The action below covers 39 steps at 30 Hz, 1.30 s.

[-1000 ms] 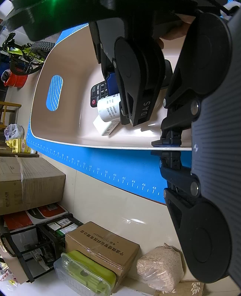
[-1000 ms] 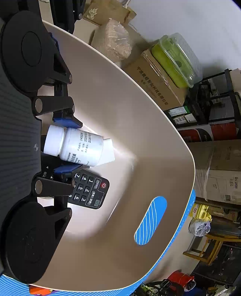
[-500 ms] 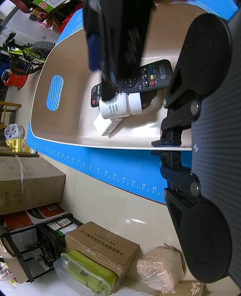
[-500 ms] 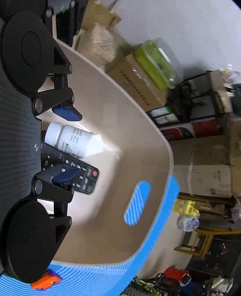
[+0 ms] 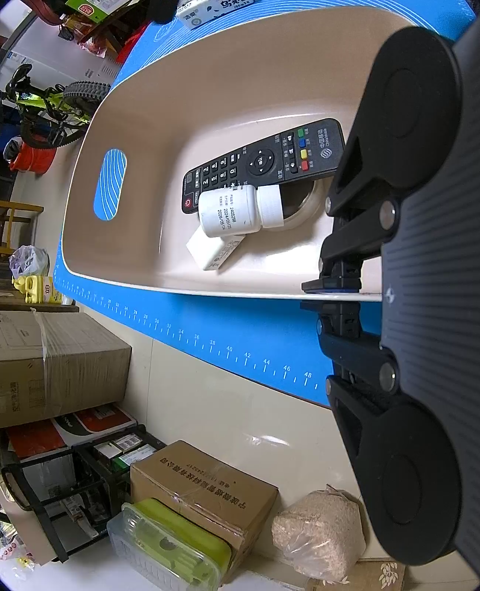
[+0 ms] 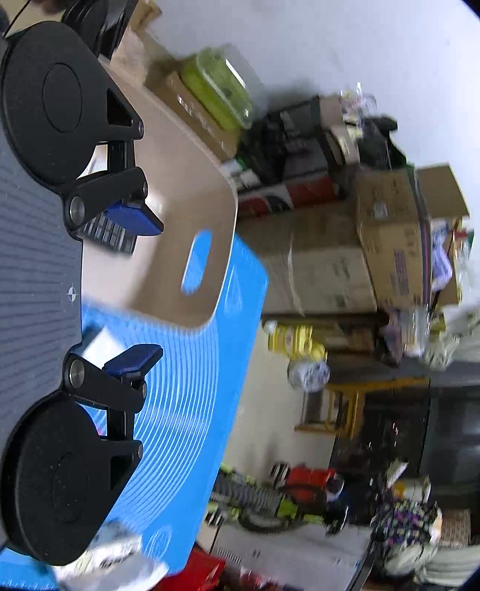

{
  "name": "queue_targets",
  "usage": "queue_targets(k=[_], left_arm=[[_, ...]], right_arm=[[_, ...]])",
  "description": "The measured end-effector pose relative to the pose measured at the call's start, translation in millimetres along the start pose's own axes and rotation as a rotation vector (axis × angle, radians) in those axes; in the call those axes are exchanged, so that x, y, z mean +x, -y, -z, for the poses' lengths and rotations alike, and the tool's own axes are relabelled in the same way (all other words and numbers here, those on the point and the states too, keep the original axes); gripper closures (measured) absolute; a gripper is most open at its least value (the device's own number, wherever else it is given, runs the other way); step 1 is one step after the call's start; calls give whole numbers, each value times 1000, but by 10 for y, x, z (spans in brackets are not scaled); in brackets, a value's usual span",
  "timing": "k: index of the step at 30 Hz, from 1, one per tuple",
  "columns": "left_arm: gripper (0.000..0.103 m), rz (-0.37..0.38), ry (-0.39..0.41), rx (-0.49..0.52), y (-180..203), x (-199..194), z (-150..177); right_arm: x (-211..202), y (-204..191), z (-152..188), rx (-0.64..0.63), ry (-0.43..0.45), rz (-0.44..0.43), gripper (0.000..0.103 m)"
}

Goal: Organize rigid objects
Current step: 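Move the right gripper to the green ointment tin and grasp it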

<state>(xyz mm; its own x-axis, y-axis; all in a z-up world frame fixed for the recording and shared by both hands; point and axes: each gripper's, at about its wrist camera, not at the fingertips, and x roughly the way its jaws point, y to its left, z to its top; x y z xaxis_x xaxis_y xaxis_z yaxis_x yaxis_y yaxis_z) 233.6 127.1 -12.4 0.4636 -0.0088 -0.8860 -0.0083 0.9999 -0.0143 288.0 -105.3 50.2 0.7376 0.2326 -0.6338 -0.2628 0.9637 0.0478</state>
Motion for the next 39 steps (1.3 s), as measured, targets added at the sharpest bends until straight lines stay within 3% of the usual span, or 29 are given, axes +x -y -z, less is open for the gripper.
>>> queue_targets(k=[6,18,32,34,38,39], left_arm=[[99,0,0,0,-2,3,-3],[99,0,0,0,-3,4,-4],[99,0,0,0,-4,4,-5],[99,0,0,0,-3,4,-5],[99,0,0,0,-5,4,-5],[99,0,0,0,-5,4,-5]], right_arm=[[95,311,318,8,-49,83,30],[585,421,933,2,-192,83,30],[873,333,1083,-57,-246,73,29],[880,356,1083,-40,-235,68,30],[867,396,1079,-11,-219,35,49],[859,391,1082,-13,-218,38,49]])
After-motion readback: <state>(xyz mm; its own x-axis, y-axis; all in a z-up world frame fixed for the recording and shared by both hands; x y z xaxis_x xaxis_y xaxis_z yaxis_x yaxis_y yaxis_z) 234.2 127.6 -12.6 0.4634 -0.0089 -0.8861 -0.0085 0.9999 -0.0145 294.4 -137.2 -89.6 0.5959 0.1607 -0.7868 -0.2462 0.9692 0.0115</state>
